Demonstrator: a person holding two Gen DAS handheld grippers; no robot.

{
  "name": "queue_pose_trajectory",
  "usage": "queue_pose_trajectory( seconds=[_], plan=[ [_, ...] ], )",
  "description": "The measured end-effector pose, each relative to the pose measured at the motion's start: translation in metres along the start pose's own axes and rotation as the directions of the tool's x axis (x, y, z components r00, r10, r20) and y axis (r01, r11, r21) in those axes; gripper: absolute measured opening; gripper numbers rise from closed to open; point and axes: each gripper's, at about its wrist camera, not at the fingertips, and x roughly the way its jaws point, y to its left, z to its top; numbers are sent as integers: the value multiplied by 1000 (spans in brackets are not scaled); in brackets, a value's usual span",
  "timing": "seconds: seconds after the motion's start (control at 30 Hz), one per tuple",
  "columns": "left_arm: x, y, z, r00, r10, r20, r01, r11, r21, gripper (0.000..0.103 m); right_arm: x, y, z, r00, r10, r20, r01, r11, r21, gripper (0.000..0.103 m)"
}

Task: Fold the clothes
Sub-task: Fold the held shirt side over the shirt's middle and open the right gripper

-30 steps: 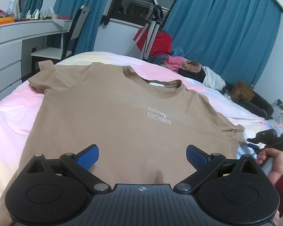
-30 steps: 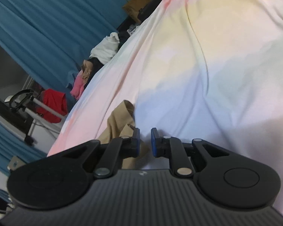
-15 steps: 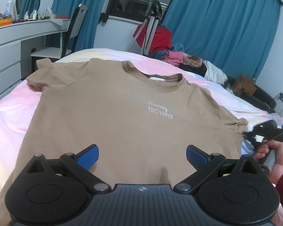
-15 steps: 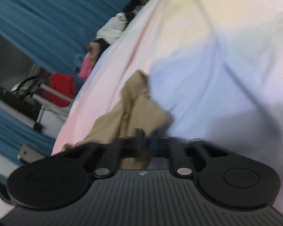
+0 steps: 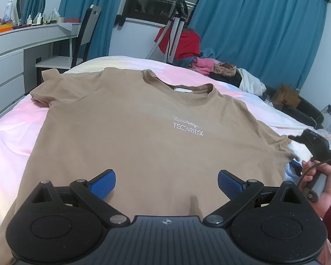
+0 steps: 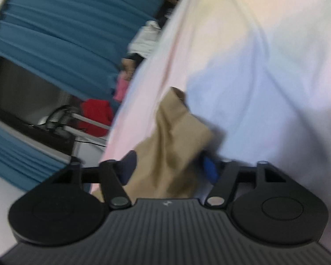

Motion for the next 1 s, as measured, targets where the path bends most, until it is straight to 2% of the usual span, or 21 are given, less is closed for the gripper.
queue_pose_trajectory(
  seconds=[0.23, 0.4, 0.43, 0.47, 0.53, 0.6, 0.8, 0.93, 1.0],
  plan=[
    [8, 4, -1, 1000, -2, -30, 1, 1000, -17, 100, 34, 13, 4, 998, 27, 57, -21, 994, -111, 70],
    [11, 4, -1, 999, 1, -33, -1, 1000, -15, 100, 53, 12, 12, 996, 48, 73, -39, 991, -127, 68],
    [12, 4, -1, 999, 4, -32, -5, 1000, -12, 100, 55, 13, 11, 996, 46, 76, -35, 989, -145, 63],
    [13, 3, -1, 999, 8, -32, -8, 1000, -10, 100, 58, 14, 11, 996, 44, 80, -31, 986, -162, 43],
    [15, 3, 0, 999, 15, -34, -15, 1000, -7, 100, 62, 19, 10, 998, 19, 64, -6, 980, -200, 12],
    [16, 2, 3, 999, 22, -31, -22, 1000, -11, 100, 58, 28, 7, 997, 7, 81, 14, 967, -256, 11],
    [5, 5, 16, 998, 62, 2, -62, 998, -15, 100, 27, 81, -8, 980, -25, 195, 107, 899, -425, 10],
    [-8, 12, 26, 994, 107, 13, -107, 994, -5, 100, 7, 143, -30, 966, -15, 259, 162, 817, -554, 10],
    [-16, 19, 31, 992, 123, 16, -123, 992, 0, 100, 0, 173, -48, 965, 0, 263, 166, 776, -608, 11]
  ],
)
